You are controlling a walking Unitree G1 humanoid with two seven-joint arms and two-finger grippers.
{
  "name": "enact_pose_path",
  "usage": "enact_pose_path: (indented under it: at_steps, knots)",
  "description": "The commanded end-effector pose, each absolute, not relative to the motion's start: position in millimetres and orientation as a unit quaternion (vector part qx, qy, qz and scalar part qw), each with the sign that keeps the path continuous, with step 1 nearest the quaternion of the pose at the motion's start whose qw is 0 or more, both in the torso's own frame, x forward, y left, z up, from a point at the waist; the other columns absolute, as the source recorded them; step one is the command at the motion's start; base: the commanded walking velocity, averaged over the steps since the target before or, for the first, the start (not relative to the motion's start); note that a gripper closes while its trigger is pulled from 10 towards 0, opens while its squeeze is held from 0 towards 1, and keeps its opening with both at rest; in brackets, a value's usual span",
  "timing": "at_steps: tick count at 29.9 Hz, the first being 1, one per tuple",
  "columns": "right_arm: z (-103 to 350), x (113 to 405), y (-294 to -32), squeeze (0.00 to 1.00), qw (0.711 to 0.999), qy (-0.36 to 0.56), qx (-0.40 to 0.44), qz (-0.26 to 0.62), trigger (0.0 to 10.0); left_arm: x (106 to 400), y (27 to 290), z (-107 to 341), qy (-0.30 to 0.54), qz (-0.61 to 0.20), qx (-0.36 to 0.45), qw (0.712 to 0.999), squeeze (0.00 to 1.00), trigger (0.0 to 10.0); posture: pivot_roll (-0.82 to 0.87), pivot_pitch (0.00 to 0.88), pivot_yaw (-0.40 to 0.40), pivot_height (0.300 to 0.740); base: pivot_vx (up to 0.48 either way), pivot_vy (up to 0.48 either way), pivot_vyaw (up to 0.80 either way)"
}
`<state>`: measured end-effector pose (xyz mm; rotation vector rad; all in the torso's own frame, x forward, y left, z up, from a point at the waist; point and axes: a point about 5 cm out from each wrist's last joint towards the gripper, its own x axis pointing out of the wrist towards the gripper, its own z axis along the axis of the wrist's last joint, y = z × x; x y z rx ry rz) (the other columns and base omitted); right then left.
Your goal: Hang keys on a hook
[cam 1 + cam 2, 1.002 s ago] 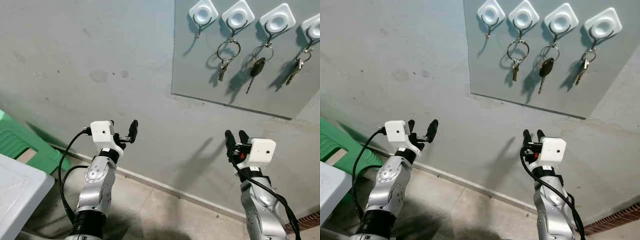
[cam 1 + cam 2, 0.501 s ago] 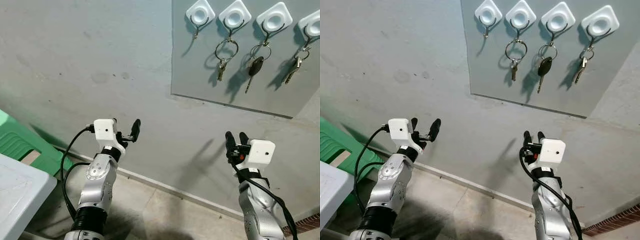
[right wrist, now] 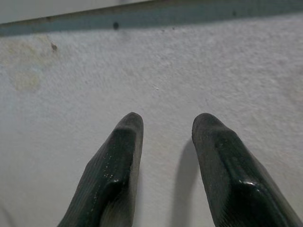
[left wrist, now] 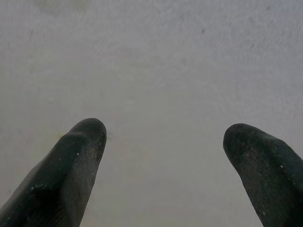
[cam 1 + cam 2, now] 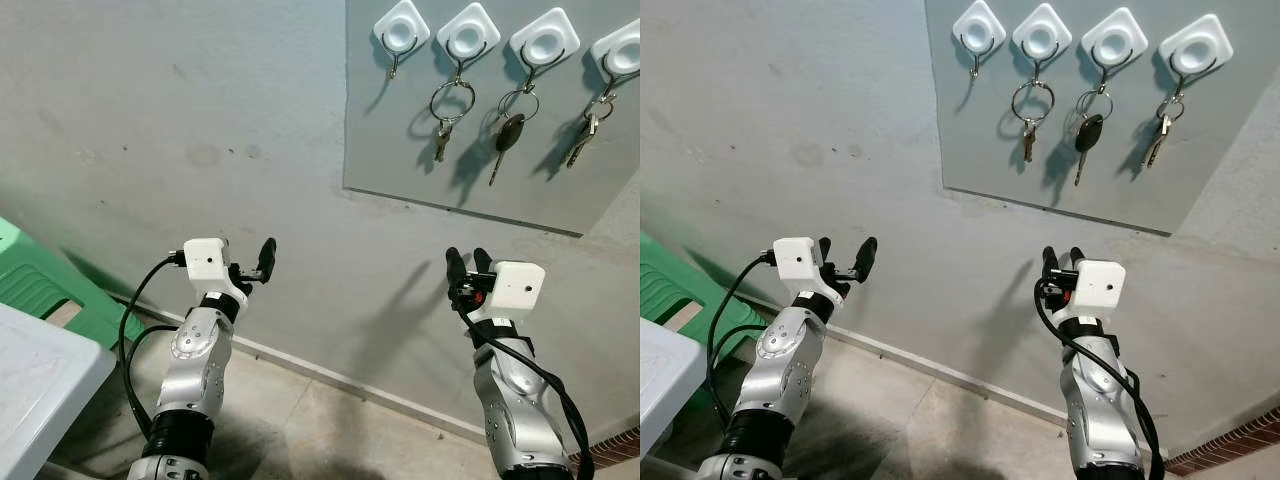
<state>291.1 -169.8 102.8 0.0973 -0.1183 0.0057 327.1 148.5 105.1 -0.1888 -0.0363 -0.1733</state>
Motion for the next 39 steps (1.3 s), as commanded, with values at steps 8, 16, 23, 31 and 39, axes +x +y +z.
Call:
enact_pose_path:
  at_steps: [8,16,23,31,39]
  knots:
    - [95.4,290.9,-164.1,0.0,0.998,-0.04,0.042,0.022,10.0,328.5,154.8,105.4,-0.021,-0.073,-0.087,0.993,0.0,10.0,-0.08,0.025,0.046,0.74,0.0,0.0,0.0]
    - [90.4,287.2,-165.4,0.0,0.998,-0.033,0.047,0.026,10.0,323.8,149.7,98.9,-0.015,-0.075,-0.088,0.993,0.0,10.0,-0.08,0.036,0.037,0.74,0.0,0.0,0.0]
    - [84.4,276.9,-166.8,0.0,0.998,-0.023,0.043,0.028,10.0,316.3,148.8,86.5,0.004,-0.072,-0.088,0.994,0.0,10.0,-0.1,0.064,0.033,0.74,0.0,0.0,0.0]
    - [81.9,269.4,-166.4,0.0,0.998,-0.02,0.048,0.034,10.0,308.1,144.6,82.0,0.01,-0.067,-0.1,0.993,0.0,10.0,-0.08,0.063,0.029,0.74,0.0,0.0,0.0]
    - [83.1,277.4,-163.8,0.0,0.998,-0.014,0.045,0.046,10.0,297.7,159.7,81.2,0.003,-0.037,-0.093,0.995,0.0,10.0,-0.04,0.075,-0.01,0.74,0.0,0.0,0.0]
